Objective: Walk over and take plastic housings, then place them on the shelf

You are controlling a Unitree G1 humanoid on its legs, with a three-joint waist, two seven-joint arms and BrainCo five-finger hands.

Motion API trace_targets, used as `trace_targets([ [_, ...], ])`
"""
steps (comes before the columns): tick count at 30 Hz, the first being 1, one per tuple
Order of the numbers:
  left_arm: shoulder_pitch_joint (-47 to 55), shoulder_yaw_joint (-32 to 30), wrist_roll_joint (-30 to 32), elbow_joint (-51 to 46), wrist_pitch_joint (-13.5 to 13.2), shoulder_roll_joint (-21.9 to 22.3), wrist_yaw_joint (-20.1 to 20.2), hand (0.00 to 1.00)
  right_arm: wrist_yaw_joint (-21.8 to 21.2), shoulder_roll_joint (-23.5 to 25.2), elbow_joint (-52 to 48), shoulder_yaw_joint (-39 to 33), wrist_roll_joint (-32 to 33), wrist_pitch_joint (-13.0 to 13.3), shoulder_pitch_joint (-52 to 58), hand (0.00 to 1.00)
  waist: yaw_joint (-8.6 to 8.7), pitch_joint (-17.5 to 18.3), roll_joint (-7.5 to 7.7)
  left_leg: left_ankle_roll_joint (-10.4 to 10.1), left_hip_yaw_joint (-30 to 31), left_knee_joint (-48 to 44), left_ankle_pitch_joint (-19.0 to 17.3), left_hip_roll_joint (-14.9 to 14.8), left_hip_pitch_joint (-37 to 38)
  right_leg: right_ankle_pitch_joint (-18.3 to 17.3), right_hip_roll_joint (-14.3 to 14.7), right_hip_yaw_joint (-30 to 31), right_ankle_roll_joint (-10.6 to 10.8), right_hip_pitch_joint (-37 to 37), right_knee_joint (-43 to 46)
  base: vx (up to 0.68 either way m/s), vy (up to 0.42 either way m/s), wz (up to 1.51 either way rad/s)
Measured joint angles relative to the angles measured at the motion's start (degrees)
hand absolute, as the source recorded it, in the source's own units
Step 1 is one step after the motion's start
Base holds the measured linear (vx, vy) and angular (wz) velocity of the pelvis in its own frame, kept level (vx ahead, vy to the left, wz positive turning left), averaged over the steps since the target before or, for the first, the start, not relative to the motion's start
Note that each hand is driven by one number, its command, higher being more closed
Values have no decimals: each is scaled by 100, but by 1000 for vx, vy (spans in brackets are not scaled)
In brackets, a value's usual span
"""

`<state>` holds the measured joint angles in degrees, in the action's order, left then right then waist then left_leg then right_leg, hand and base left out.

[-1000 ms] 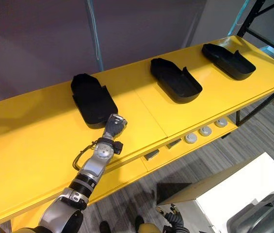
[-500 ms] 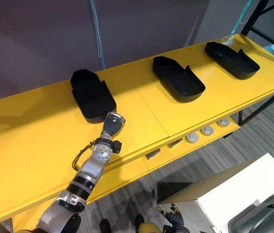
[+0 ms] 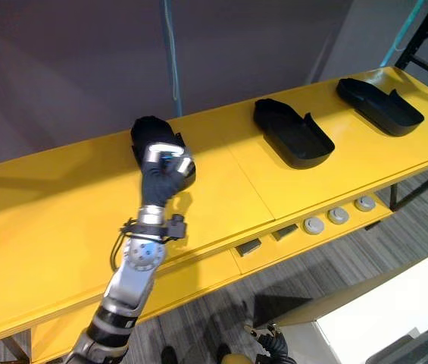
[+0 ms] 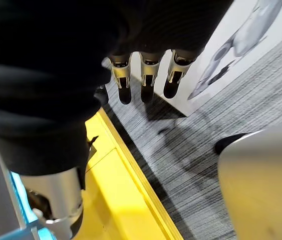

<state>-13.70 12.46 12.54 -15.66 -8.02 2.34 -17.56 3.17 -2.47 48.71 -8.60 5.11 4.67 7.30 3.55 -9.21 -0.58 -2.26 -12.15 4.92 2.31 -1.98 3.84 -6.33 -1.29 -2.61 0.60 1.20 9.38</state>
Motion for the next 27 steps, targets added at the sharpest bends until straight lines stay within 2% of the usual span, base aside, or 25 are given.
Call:
trace_targets([
  [2,629,-626,-3,-455,-36,-123,-88,100,-23,-12,44,31,0,2,16,0,-70,29,-16,0,47,-15,0,0,69,-7,-3,-53,-5,-116,-42,2,8,10],
  [3,701,-716,-6,-507,-40,-124,-96,100,-25,-12,46,37,0,3,22,0,-78,39,-16,0,62,-17,-1,0,65,-8,-5,-75,-5,-123,-49,-13,3,27],
  [7,1837,-1845,-133,-1113,-195,-98,-301,100,-43,-3,154,72,-4,13,51,0,-241,115,0,-1,278,-51,-2,14,92,-34,-35,-279,4,-276,-86,-20,2,25],
  [10,2702,-2910,-480,-1266,-283,11,-538,100,-51,31,158,80,-19,12,171,0,-439,279,15,-11,453,-74,-33,44,130,-123,-85,-458,13,-418,-67,-40,-1,31],
  [12,3118,-3411,-727,-1222,-282,98,-653,100,-55,57,153,85,-21,12,206,0,-465,354,42,3,592,-132,-106,76,134,-204,-137,-616,21,-482,12,-32,-8,44],
  [14,3586,-3913,-1036,-896,-255,198,-715,100,-62,73,100,139,-117,12,200,0,-598,437,37,34,627,-201,-154,92,122,-229,-168,-686,35,-526,26,-24,-5,18],
  [17,3863,-4011,-1140,-122,-174,300,-597,100,-97,123,-64,248,-177,9,190,0,-602,529,48,50,745,-279,-172,124,23,-241,-216,-813,50,-525,36,-29,1,23],
  [19,4002,-3908,-1247,864,89,360,-165,100,-110,181,-243,363,-254,2,131,0,-601,535,66,82,722,-335,-194,135,-6,-271,-258,-902,53,-526,95,-26,6,15],
  [20,4004,-3862,-1249,1141,134,357,-90,100,-110,194,-289,401,-258,0,130,0,-602,534,76,83,696,-339,-194,137,-3,-290,-275,-916,53,-522,127,-29,7,13],
  [21,4004,-3756,-1293,1714,241,351,137,0,-112,231,-332,439,-264,-2,111,0,-602,542,99,93,641,-358,-201,138,-2,-320,-298,-930,50,-515,173,-21,8,5],
  [25,3877,-3256,-1358,3490,453,284,683,0,-105,300,-518,532,-263,-13,106,0,-581,584,165,71,608,-425,-210,157,-2,-353,-339,-914,80,-531,220,0,0,0],
  [27,3753,-3173,-1349,4018,484,241,721,0,-94,302,-554,525,-258,-12,100,0,-575,595,182,67,596,-427,-222,161,-1,-355,-346,-904,82,-530,220,0,0,0],
])
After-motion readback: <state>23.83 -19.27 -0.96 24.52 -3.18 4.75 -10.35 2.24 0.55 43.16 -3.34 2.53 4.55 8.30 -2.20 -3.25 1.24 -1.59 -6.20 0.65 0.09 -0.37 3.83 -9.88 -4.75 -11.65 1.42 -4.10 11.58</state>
